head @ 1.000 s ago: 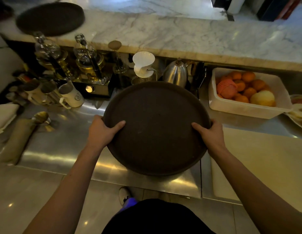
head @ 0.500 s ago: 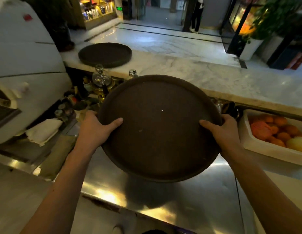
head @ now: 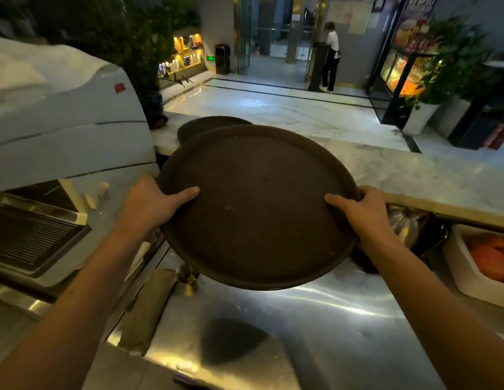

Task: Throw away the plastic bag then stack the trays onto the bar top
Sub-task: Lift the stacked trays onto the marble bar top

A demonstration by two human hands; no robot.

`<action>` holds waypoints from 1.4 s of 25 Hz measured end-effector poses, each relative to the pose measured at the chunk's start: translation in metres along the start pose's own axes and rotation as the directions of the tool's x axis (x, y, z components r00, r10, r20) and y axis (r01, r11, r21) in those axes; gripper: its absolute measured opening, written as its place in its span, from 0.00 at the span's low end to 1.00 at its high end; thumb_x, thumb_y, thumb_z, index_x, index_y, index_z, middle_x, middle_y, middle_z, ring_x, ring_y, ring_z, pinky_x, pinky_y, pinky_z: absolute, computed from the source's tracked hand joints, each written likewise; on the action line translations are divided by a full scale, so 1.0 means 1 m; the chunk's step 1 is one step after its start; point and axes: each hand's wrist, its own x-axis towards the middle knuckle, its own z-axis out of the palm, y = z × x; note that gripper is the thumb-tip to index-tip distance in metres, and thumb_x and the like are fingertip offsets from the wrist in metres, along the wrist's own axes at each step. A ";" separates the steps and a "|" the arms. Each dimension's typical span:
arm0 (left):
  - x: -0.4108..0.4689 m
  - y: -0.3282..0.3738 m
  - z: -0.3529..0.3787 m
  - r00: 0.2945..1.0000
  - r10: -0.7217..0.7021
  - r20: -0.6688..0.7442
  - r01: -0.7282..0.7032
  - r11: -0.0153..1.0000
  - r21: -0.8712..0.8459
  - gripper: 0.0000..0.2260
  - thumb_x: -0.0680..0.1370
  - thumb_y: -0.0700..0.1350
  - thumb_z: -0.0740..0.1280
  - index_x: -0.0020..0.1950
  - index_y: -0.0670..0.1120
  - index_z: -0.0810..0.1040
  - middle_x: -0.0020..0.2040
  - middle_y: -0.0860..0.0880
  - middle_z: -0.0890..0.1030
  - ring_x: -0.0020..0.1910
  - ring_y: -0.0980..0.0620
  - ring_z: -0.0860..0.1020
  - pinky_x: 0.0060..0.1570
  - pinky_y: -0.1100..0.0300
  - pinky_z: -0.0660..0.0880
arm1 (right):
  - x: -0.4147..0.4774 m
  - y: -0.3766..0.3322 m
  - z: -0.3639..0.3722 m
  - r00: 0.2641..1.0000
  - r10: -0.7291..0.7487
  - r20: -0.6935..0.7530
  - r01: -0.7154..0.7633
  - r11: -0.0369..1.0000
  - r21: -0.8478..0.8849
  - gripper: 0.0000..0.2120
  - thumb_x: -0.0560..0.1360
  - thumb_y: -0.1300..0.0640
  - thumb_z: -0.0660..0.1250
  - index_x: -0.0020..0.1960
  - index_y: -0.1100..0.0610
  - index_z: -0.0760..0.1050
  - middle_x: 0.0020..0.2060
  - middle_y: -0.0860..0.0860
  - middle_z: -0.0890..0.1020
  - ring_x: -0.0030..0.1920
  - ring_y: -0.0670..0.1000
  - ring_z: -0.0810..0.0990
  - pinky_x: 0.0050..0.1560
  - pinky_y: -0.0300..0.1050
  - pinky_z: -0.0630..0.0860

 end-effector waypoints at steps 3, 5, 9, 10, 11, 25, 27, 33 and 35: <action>0.025 0.011 -0.013 1.000 -0.005 -0.025 0.006 1.000 0.023 0.36 0.66 0.63 0.74 0.62 0.42 0.69 0.56 0.42 0.76 0.52 0.42 0.76 0.47 0.46 0.76 | 0.023 -0.018 0.020 1.000 -0.021 -0.004 0.021 1.000 -0.010 0.25 0.69 0.50 0.75 0.59 0.59 0.72 0.53 0.56 0.80 0.48 0.57 0.81 0.50 0.57 0.81; 0.039 0.021 -0.017 0.999 -0.015 -0.030 0.016 0.999 0.034 0.33 0.67 0.62 0.74 0.61 0.42 0.69 0.53 0.43 0.75 0.49 0.44 0.75 0.44 0.48 0.75 | 0.041 -0.029 0.028 0.999 -0.053 0.004 0.053 0.999 -0.014 0.24 0.67 0.49 0.75 0.57 0.58 0.72 0.51 0.56 0.80 0.47 0.56 0.81 0.48 0.57 0.81; 0.070 0.047 -0.015 0.998 -0.035 -0.044 0.036 0.999 0.037 0.32 0.67 0.60 0.74 0.60 0.40 0.69 0.52 0.43 0.74 0.48 0.45 0.73 0.40 0.52 0.70 | 0.084 -0.048 0.034 0.997 -0.068 0.027 0.068 0.998 -0.012 0.26 0.66 0.48 0.75 0.57 0.57 0.70 0.51 0.55 0.79 0.48 0.56 0.80 0.47 0.55 0.81; 0.076 0.052 -0.013 0.998 -0.035 -0.051 0.037 0.999 0.040 0.32 0.67 0.60 0.74 0.59 0.40 0.70 0.51 0.42 0.74 0.47 0.45 0.74 0.38 0.53 0.70 | 0.095 -0.052 0.035 0.997 -0.072 0.032 0.072 0.997 -0.007 0.26 0.65 0.48 0.76 0.57 0.57 0.70 0.51 0.55 0.79 0.48 0.56 0.81 0.46 0.55 0.81; 0.086 0.057 -0.010 0.998 -0.034 -0.051 0.036 0.999 0.034 0.31 0.67 0.61 0.74 0.57 0.40 0.71 0.50 0.42 0.75 0.46 0.46 0.74 0.37 0.54 0.70 | 0.108 -0.057 0.036 0.996 -0.079 0.036 0.079 0.997 0.000 0.26 0.65 0.48 0.76 0.56 0.58 0.71 0.51 0.56 0.79 0.47 0.56 0.81 0.46 0.55 0.82; 0.292 0.093 0.027 0.996 0.000 0.084 0.003 0.999 -0.036 0.37 0.60 0.69 0.73 0.55 0.40 0.77 0.50 0.43 0.81 0.47 0.46 0.80 0.39 0.53 0.78 | 0.262 -0.107 0.119 0.996 -0.084 -0.007 0.083 0.993 -0.087 0.19 0.70 0.52 0.74 0.52 0.56 0.67 0.50 0.56 0.77 0.47 0.54 0.78 0.40 0.47 0.76; 0.329 0.092 0.034 0.993 0.010 0.116 -0.004 0.998 -0.055 0.38 0.59 0.69 0.73 0.55 0.40 0.78 0.49 0.43 0.82 0.47 0.45 0.81 0.40 0.52 0.79 | 0.287 -0.113 0.140 0.998 -0.065 -0.025 0.062 0.991 -0.122 0.20 0.70 0.51 0.74 0.53 0.56 0.67 0.50 0.55 0.77 0.47 0.54 0.78 0.41 0.47 0.76; 0.428 0.077 0.065 0.994 0.012 0.108 -0.006 0.998 -0.057 0.34 0.65 0.65 0.74 0.57 0.39 0.75 0.52 0.41 0.80 0.50 0.42 0.80 0.36 0.53 0.77 | 0.359 -0.116 0.204 0.999 -0.028 -0.036 0.020 0.979 -0.205 0.20 0.72 0.49 0.72 0.54 0.55 0.65 0.50 0.54 0.75 0.48 0.54 0.77 0.42 0.46 0.75; 0.457 0.069 0.075 0.994 -0.004 0.107 0.009 0.999 -0.045 0.34 0.66 0.63 0.74 0.61 0.40 0.75 0.55 0.42 0.80 0.53 0.42 0.80 0.39 0.52 0.78 | 0.378 -0.111 0.222 0.999 -0.018 -0.039 0.008 0.974 -0.228 0.21 0.73 0.49 0.72 0.56 0.56 0.66 0.50 0.54 0.75 0.47 0.54 0.77 0.42 0.46 0.74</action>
